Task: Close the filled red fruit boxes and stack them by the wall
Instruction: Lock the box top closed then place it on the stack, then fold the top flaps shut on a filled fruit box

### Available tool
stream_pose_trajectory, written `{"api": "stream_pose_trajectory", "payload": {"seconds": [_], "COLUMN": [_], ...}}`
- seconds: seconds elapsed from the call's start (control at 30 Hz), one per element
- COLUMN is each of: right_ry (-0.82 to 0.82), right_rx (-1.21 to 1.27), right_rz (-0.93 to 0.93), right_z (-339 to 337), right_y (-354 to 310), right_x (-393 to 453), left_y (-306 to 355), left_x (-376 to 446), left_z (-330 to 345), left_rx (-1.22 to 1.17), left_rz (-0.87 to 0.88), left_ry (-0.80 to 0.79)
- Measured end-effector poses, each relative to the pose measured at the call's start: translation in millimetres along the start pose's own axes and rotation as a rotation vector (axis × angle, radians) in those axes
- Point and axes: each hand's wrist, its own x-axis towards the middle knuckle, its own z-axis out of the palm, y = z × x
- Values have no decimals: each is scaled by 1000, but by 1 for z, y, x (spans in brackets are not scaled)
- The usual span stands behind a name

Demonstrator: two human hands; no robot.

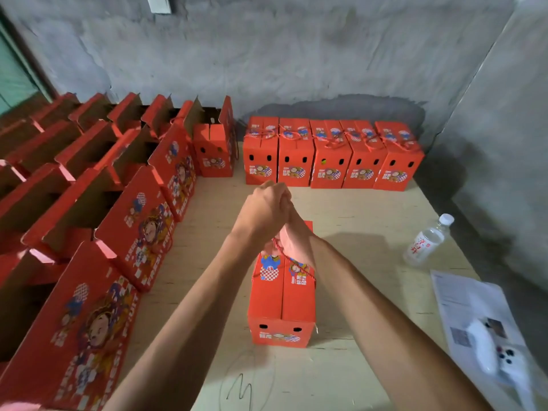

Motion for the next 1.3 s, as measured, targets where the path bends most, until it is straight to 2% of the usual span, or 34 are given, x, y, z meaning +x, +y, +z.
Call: {"api": "stream_pose_trajectory", "payload": {"seconds": [0.07,0.13,0.23,0.37,0.5,0.6,0.77,0.83,0.97,1.0,1.03,1.07,1.13,1.17,1.2,1.3], "right_ry": [-50,0,167,328,300,293,329,363,385,379,370,363,339,326,315,304], "right_rx": [23,40,-61,-171,-199,-254,-294,-288,-273,-272,-283,-295,-290,-282,-280,-260], "right_rz": [112,205,131,17,-39,-52,-91,-87,-127,-140,-147,-149,-149,-154,-162,-190], "right_z": [-13,-30,-42,-69,-90,-95,-107,-110,-98,-92,-85,-77,-57,-46,-34,6], "right_y": [-10,-22,-37,-71,-107,-117,-126,-129,-137,-138,-140,-141,-142,-142,-143,-142], "right_x": [-1,3,10,21,33,47,79,94,123,131,139,148,165,174,182,208], "left_y": [-3,-3,2,7,21,24,12,3,-4,-11,-20,-28,-44,-58,-76,-108], "left_x": [2,8,17,19,32,51,84,96,113,118,122,127,129,132,135,140], "left_z": [-1,0,13,49,88,112,137,146,145,142,137,132,121,120,119,96], "left_rx": [68,82,-6,-14,-114,-235,-234,-246,-373,-382,-314,-284,-339,-289,-190,-254], "left_rz": [56,64,-13,-114,-152,-250,-301,-314,-342,-363,-318,-280,-421,-466,-489,-513], "left_ry": [23,91,100,-108,-149,-142,-193,-165,-128,-186,-180,-89,-140,-88,-95,-50]}}
